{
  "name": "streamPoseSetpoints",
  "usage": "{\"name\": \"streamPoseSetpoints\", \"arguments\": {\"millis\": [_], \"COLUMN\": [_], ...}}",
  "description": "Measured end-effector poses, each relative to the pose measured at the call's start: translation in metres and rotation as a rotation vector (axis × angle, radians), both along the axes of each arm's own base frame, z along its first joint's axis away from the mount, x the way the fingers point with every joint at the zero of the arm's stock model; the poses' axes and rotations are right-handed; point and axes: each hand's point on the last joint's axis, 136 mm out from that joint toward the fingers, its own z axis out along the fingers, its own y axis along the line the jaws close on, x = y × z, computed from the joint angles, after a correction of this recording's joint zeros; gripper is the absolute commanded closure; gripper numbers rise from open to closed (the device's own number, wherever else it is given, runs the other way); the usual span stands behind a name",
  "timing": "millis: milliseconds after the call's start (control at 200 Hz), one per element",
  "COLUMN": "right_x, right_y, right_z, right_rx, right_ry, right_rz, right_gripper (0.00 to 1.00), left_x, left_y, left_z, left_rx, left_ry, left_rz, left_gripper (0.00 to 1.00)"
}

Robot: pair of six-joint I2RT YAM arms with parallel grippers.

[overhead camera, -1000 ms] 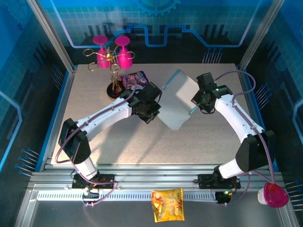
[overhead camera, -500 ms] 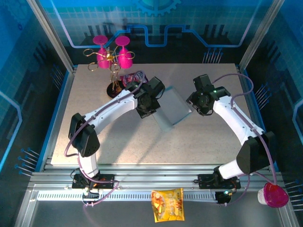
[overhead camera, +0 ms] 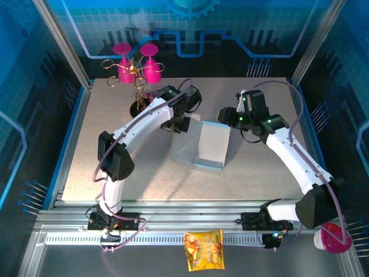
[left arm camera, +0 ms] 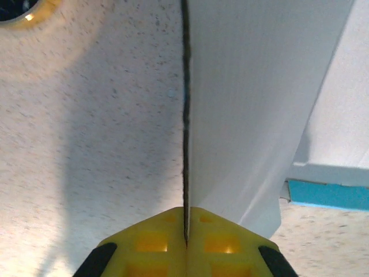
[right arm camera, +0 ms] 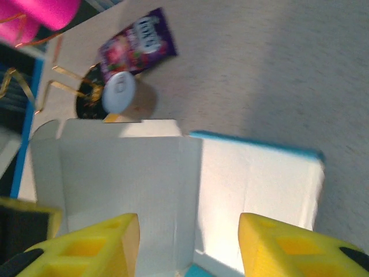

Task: Fold the paper box

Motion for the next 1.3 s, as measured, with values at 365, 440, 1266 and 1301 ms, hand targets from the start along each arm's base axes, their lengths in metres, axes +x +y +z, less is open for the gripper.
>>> {"name": "streamPoseSetpoints", "arguments": {"millis": [365,440,1266,1301], "right_x": [0.028,0.031,0.025,0.019], "right_y": [0.005,0.015,0.001,0.001], "right_z": [-0.024,-0.019,-0.027,-0.026], "right_rx": [0.207,0.248,0.315,0.285], "right_ry": [0.152,0.137,0.094,0.038], "right_rz": [-0.066,-0.056,0.1,0.148], "right_gripper": [0.57,0.6,0.6,0.6], "left_x": [0.029,0.029,0.049,0.049], "left_y": [-0.003,-0.011,-0.035,-0.037], "left_z": [0.023,0.023,0.038,0.04], "left_rx": [0.29,0.326,0.548,0.542], "left_ry": [-0.19,-0.208,-0.422,-0.429], "left_rz": [-0.494,-0.591,-0.972,-0.981], "left_gripper": [1.0,1.0,1.0,1.0]}}
